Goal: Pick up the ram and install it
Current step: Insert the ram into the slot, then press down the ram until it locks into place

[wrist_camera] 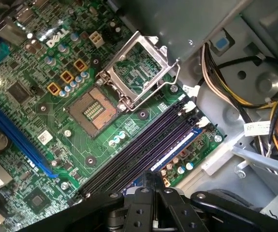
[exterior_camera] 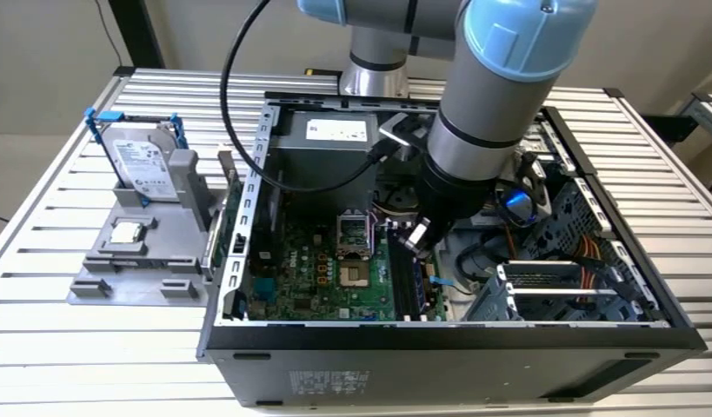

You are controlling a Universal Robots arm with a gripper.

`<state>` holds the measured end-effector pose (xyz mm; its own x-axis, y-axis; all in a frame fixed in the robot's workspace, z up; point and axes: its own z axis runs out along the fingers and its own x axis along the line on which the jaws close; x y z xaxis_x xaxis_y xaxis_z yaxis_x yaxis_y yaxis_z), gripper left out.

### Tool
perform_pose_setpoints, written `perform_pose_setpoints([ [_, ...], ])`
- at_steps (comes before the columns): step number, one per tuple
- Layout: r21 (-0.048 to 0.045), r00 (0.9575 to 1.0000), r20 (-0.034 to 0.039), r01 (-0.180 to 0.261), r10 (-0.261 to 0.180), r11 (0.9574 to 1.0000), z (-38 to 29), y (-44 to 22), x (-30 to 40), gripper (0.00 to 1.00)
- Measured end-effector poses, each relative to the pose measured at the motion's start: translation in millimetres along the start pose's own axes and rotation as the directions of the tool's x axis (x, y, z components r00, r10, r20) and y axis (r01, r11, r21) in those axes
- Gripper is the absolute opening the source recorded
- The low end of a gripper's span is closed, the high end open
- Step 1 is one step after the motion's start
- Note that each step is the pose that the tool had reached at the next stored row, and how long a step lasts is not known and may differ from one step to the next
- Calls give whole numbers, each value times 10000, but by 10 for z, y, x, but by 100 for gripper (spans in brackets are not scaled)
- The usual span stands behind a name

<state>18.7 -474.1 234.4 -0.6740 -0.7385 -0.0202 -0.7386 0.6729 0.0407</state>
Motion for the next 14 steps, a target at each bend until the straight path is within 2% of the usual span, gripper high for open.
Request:
perform_pose_setpoints([
  [5, -16, 9984, -18, 565, -565, 9984, 0, -5, -5, 0],
  [11, -19, 9978, -21, 657, -657, 9978, 0, -7, -7, 0],
  [14, -25, 9956, -33, 940, -940, 9956, 0, -17, -16, 0],
])
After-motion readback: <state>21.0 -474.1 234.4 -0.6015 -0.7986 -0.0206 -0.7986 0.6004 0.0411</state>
